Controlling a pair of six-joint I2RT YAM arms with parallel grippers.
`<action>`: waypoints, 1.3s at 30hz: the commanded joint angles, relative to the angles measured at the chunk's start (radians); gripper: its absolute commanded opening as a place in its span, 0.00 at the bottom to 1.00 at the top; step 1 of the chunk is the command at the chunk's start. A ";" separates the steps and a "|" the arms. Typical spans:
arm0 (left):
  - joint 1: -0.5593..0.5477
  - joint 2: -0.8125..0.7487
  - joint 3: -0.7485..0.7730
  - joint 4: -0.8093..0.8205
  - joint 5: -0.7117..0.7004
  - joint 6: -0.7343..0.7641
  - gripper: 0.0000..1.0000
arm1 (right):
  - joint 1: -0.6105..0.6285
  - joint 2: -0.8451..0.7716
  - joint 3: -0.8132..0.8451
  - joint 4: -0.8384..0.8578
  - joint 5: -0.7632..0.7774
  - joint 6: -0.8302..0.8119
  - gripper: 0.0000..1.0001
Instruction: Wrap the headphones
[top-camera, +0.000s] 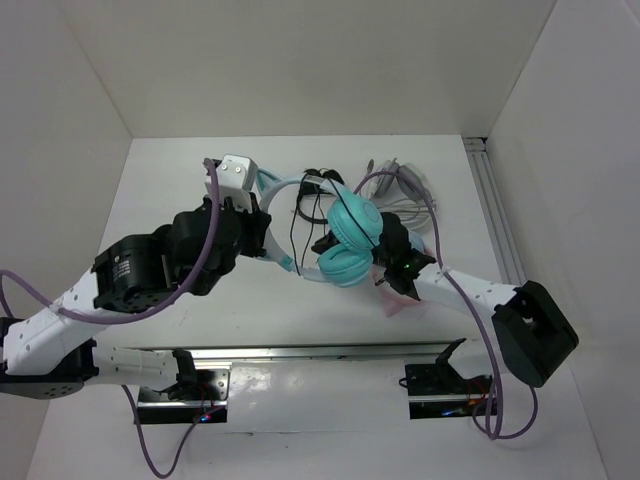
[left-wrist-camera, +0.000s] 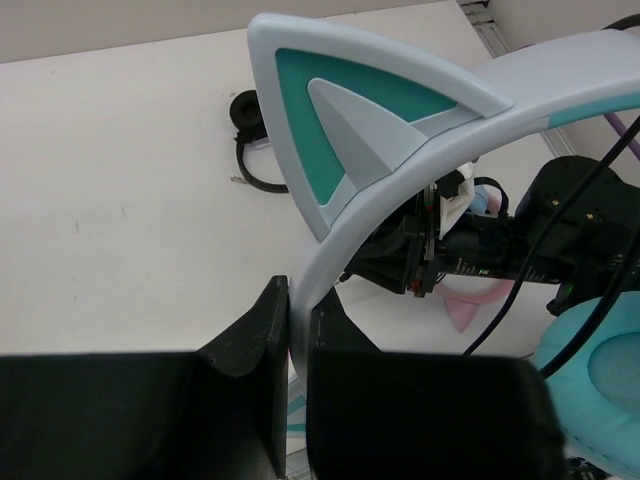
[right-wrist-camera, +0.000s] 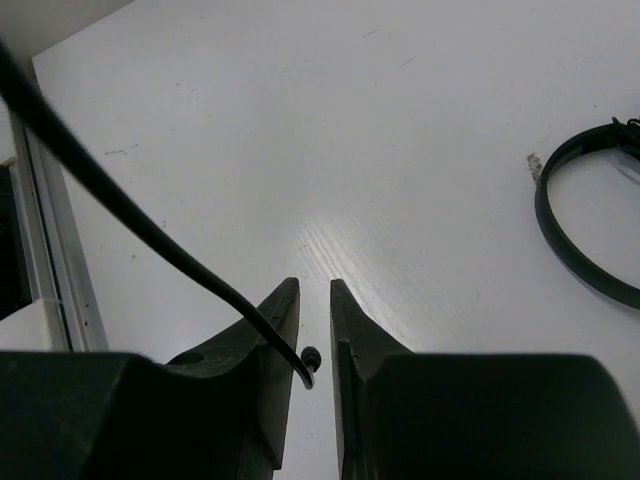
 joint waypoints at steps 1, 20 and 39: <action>-0.003 -0.027 0.076 0.140 -0.046 -0.036 0.00 | -0.025 0.012 -0.012 0.126 -0.060 0.022 0.27; -0.003 -0.045 0.076 0.149 -0.078 -0.054 0.00 | -0.054 0.118 -0.059 0.278 -0.134 0.089 0.29; -0.003 -0.085 0.039 0.139 -0.200 -0.121 0.00 | -0.042 0.070 -0.143 0.313 -0.065 0.122 0.00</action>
